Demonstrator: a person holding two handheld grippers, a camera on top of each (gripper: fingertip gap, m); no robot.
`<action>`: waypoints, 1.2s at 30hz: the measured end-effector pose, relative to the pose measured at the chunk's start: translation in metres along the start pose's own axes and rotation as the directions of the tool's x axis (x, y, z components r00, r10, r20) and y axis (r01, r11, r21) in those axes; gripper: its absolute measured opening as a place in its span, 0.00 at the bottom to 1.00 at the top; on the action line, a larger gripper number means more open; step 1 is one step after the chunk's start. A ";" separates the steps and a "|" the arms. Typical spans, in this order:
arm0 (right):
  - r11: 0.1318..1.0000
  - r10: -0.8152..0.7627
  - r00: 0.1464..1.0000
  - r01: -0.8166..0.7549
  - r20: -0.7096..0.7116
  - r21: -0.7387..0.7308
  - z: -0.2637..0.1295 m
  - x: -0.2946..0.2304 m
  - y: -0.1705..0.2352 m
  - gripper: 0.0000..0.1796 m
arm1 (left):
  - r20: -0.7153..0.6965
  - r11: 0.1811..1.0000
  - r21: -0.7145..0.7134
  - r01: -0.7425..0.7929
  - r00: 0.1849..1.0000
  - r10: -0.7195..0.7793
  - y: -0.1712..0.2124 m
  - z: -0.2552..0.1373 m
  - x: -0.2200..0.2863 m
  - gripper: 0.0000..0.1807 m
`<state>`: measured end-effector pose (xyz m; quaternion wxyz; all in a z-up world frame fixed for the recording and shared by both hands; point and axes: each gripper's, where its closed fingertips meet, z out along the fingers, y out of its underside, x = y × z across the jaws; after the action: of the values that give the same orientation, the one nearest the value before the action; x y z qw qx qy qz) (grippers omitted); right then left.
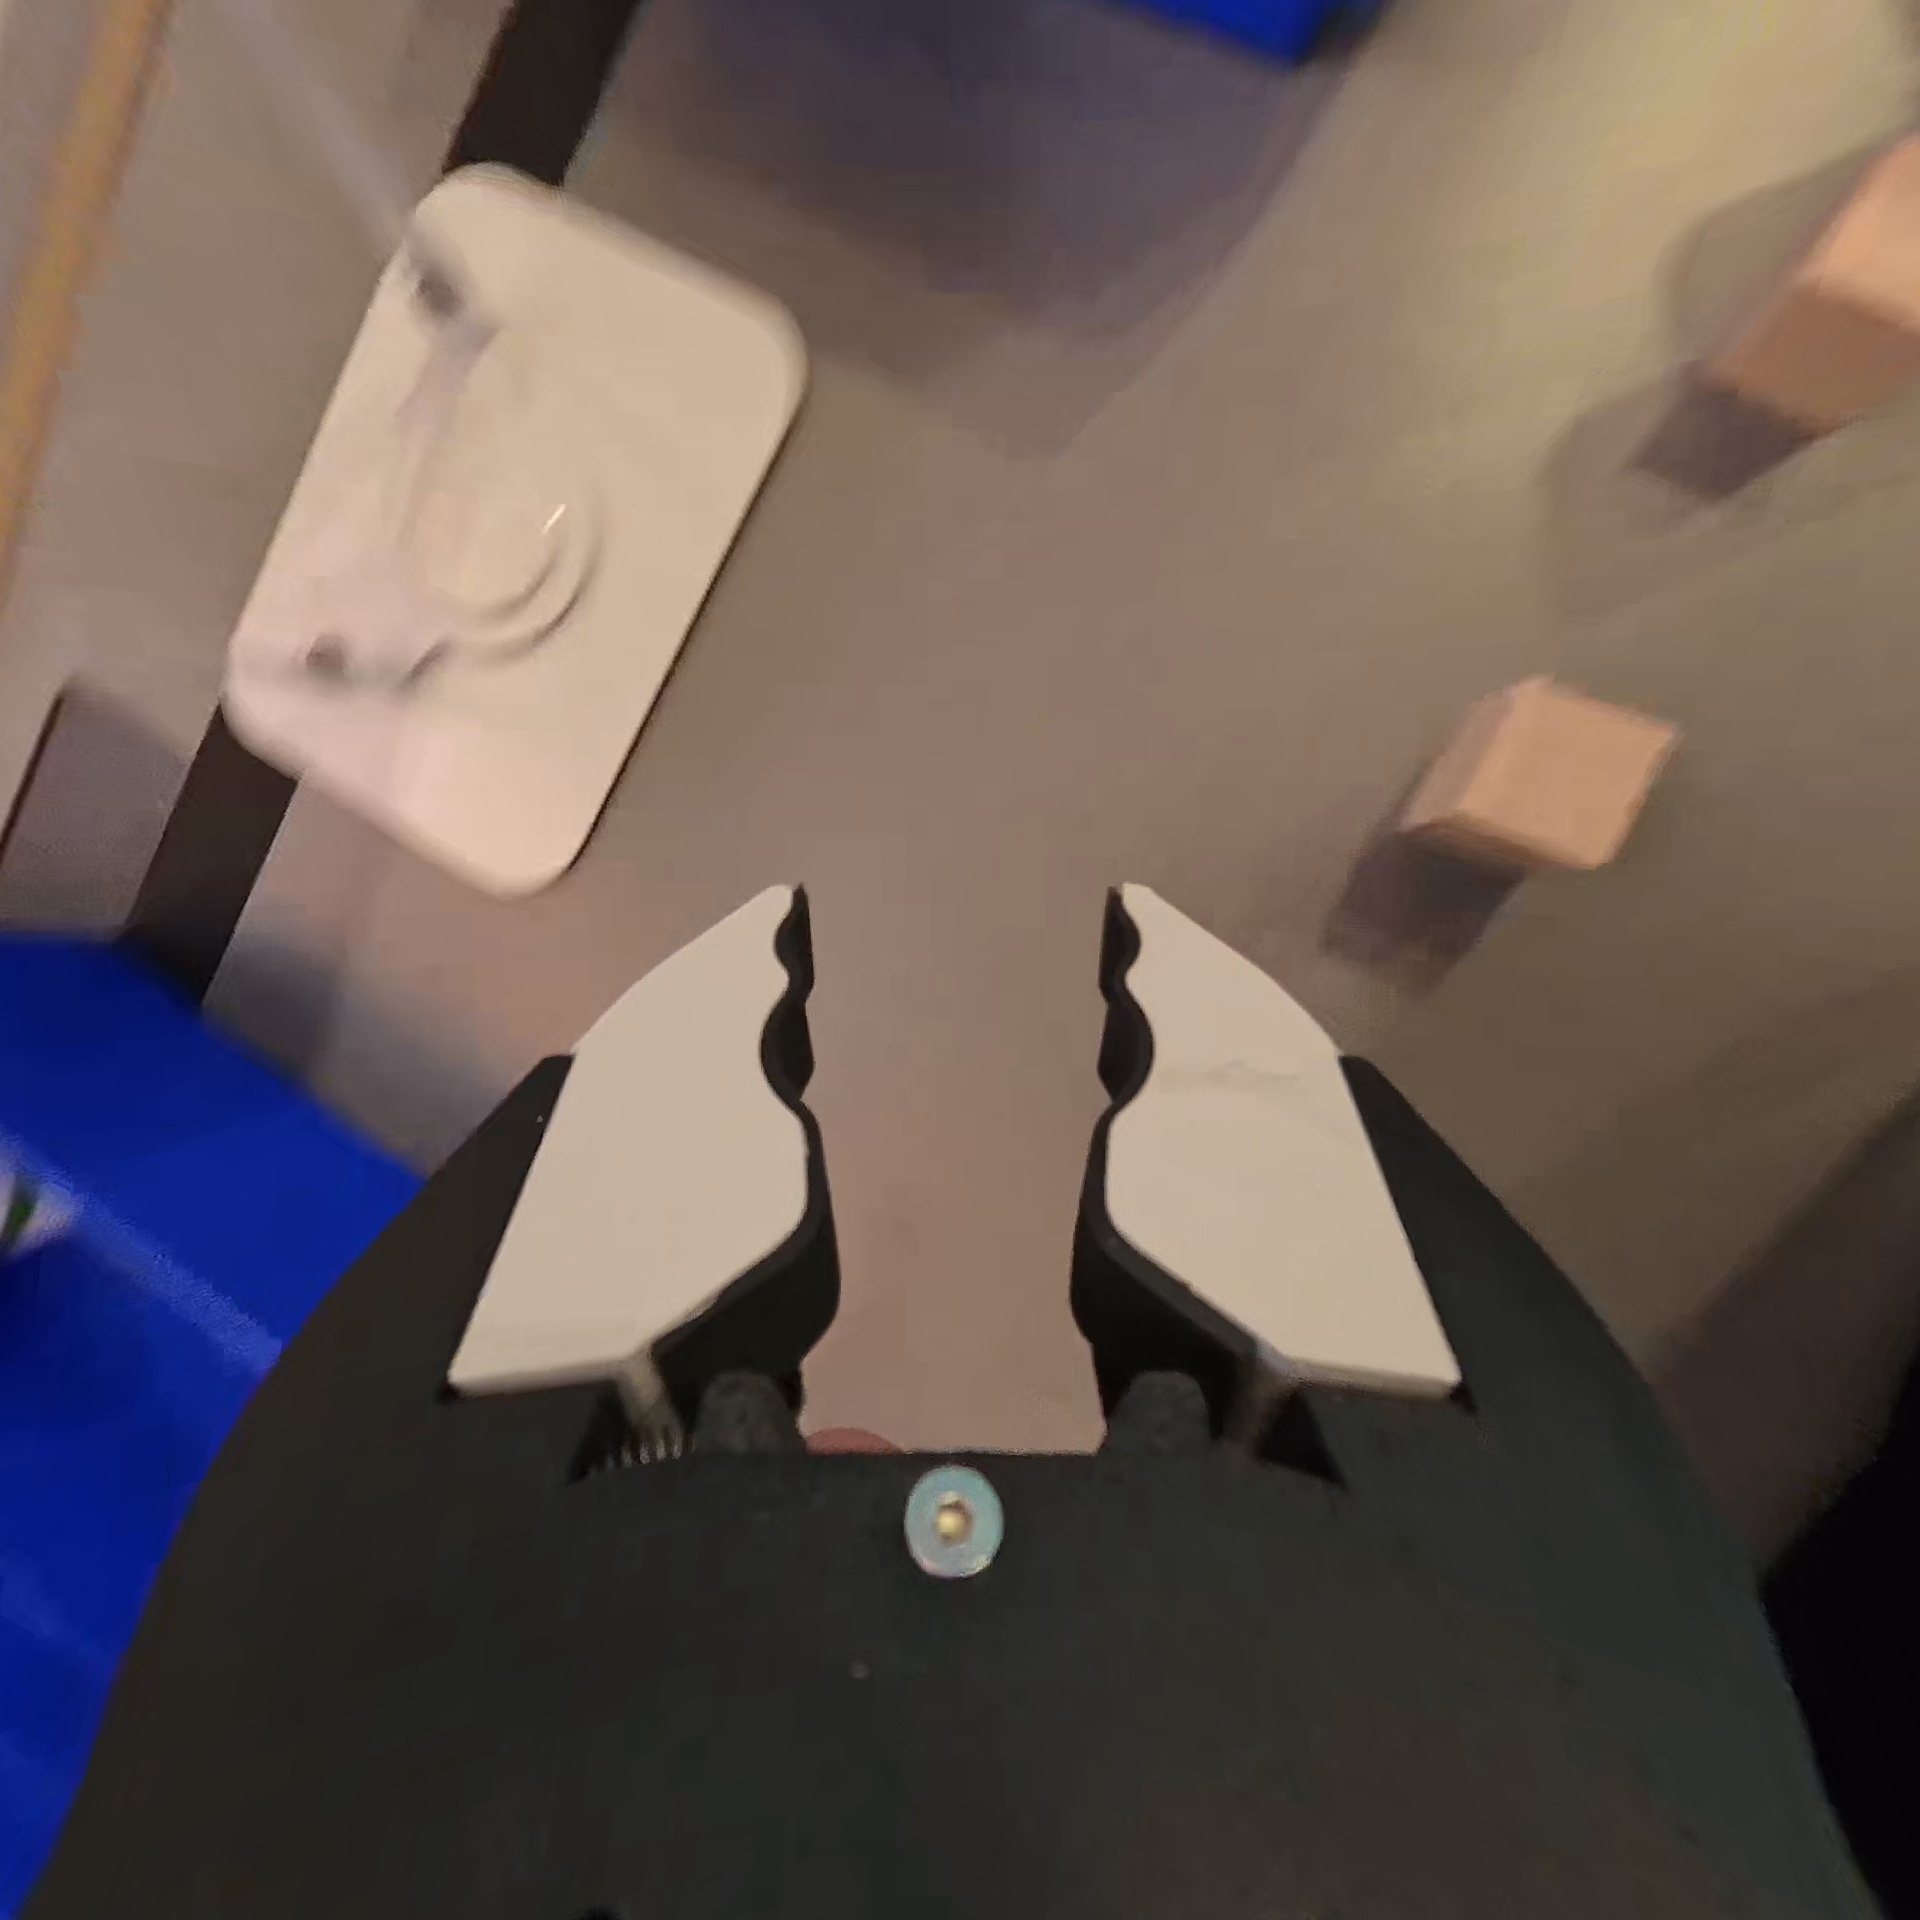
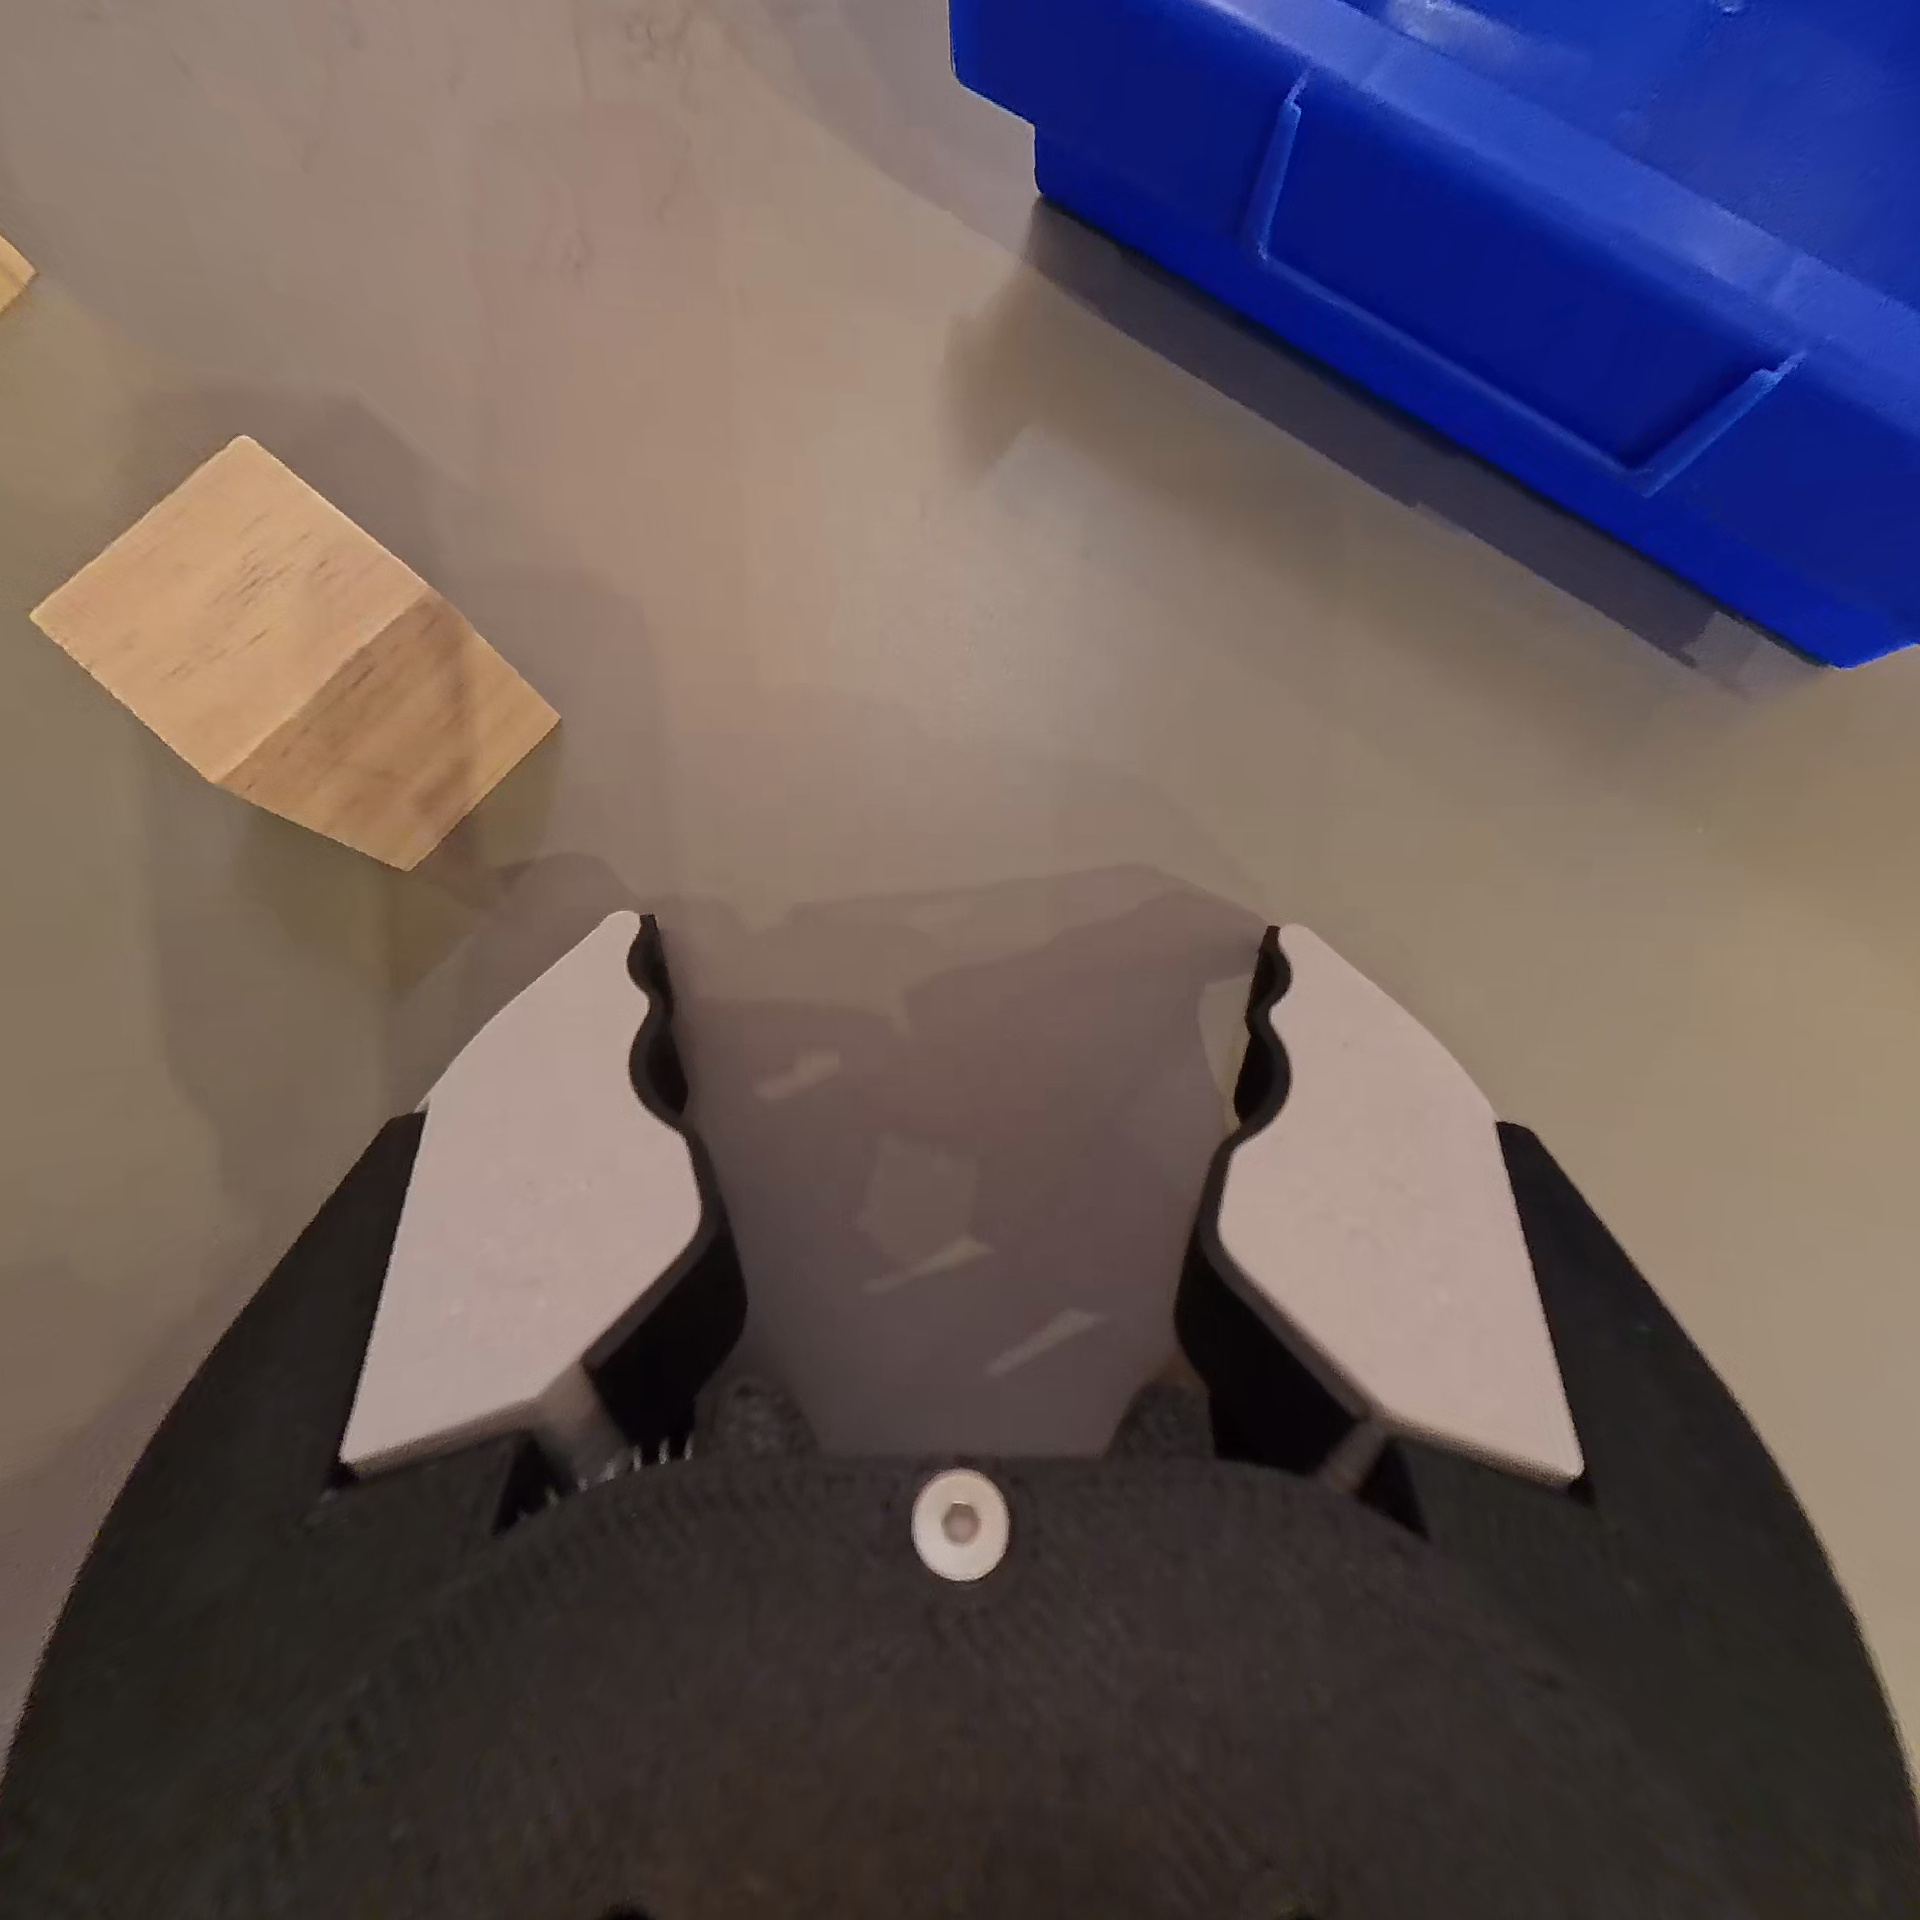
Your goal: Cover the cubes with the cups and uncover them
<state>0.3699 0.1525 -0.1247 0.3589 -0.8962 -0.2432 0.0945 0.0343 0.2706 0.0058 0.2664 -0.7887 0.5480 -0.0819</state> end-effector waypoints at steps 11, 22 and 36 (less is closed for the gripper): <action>1.000 0.000 1.000 0.000 -0.002 0.000 0.000 0.000 0.000 0.59 | 0.265 0.917 0.072 0.392 0.879 -0.396 0.179 -0.078 -0.121 0.18; 1.000 0.011 1.000 -0.011 -0.013 0.001 0.001 0.002 -0.001 0.58 | 0.329 0.888 0.023 0.460 0.835 -0.441 0.254 -0.074 -0.132 0.10; 0.999 0.041 0.998 -0.041 -0.042 0.007 0.002 0.007 -0.003 0.55 | 0.209 0.730 0.003 0.684 0.713 -0.669 0.335 -0.027 -0.101 0.08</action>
<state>0.3741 0.1587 -0.1239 0.3646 -0.9017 -0.2169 0.0836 -0.2910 0.2673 -0.1252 0.2408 -0.9477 0.1954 -0.0754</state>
